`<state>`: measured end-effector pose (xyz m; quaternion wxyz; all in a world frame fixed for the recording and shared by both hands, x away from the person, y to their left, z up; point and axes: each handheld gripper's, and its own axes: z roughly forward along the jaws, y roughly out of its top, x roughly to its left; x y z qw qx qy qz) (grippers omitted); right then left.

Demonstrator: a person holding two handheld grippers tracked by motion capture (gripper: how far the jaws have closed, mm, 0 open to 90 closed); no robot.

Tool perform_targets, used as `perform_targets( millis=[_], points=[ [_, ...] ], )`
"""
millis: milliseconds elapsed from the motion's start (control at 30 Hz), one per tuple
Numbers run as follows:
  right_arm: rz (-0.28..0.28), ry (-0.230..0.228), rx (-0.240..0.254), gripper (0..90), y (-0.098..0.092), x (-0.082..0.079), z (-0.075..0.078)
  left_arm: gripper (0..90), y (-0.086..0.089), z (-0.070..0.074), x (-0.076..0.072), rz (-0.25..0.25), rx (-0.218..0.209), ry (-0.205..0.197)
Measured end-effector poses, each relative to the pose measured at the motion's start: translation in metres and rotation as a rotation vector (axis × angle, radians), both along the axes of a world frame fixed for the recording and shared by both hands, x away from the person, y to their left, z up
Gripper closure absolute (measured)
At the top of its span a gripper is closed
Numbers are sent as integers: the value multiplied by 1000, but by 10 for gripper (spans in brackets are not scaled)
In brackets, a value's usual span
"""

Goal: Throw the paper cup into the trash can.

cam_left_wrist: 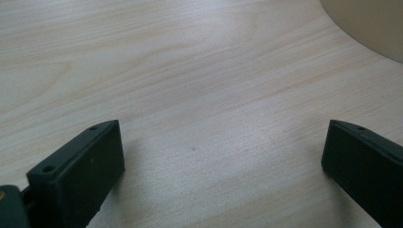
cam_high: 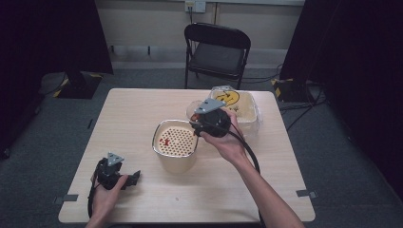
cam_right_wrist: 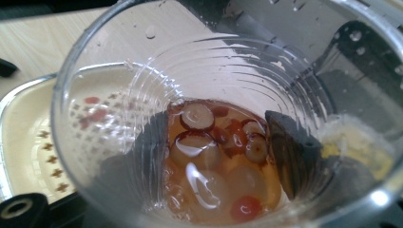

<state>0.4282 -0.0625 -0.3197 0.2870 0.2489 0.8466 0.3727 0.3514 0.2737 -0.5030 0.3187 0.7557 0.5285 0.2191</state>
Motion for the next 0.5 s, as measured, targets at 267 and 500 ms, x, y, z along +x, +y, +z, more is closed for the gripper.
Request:
perform_targets(
  millis=[267,500],
  points=[
    [7,-93,-206,447,26,13,-2,0,0,0,0,-1,0,1],
    [7,-163,-376,448,41,21,-12,0,0,0,0,2,1,0]
  ],
)
